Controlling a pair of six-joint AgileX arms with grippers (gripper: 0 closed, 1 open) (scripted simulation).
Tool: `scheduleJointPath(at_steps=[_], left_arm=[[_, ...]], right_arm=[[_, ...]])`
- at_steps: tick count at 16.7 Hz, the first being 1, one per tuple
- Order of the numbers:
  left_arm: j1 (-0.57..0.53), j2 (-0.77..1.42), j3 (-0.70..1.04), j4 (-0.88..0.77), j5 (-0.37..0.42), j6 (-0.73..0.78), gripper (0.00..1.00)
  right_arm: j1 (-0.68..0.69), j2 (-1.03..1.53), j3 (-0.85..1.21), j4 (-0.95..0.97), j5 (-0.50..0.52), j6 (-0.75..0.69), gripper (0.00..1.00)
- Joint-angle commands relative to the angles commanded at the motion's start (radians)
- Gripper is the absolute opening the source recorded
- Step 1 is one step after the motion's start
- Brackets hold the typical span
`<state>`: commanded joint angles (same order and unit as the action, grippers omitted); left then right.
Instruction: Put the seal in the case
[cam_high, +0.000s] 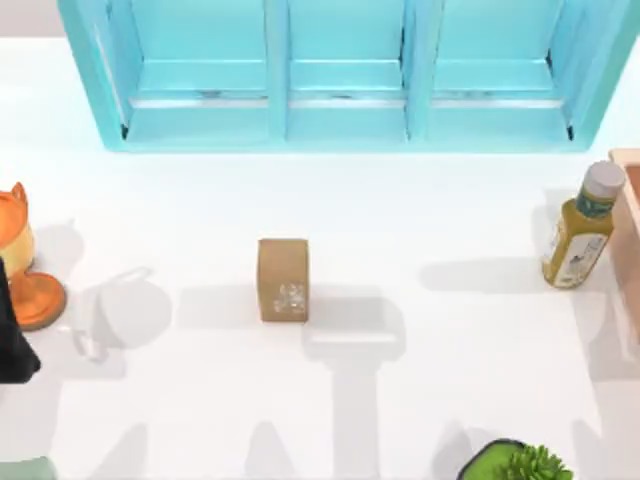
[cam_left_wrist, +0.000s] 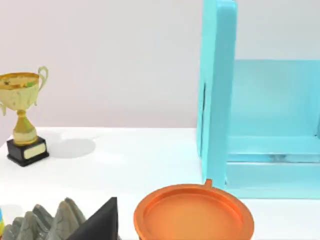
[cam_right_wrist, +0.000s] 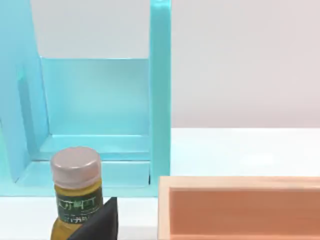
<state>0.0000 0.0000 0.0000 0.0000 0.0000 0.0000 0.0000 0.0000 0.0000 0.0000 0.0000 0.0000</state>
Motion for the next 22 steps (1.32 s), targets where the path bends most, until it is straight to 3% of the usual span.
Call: scheduleJointPath(at_steps=[5,9,13,22], left_arm=[[0.0,0.0,0.0,0.0,0.0,0.0,1.0],[0.0,0.0,0.0,0.0,0.0,0.0,1.0],[0.0,0.0,0.0,0.0,0.0,0.0,1.0],[0.0,0.0,0.0,0.0,0.0,0.0,1.0]], right_arm=[[0.03,0.047,0.054,-0.027,0.009,0.019,1.0],[0.127,0.243,0.276,-0.137,0.042,0.09,1.0],[0.261,0.558,0.657,-0.33,0.089,0.196,1.0],[0.574,1.506,1.721,-0.935,0.162,0.47,1.0]])
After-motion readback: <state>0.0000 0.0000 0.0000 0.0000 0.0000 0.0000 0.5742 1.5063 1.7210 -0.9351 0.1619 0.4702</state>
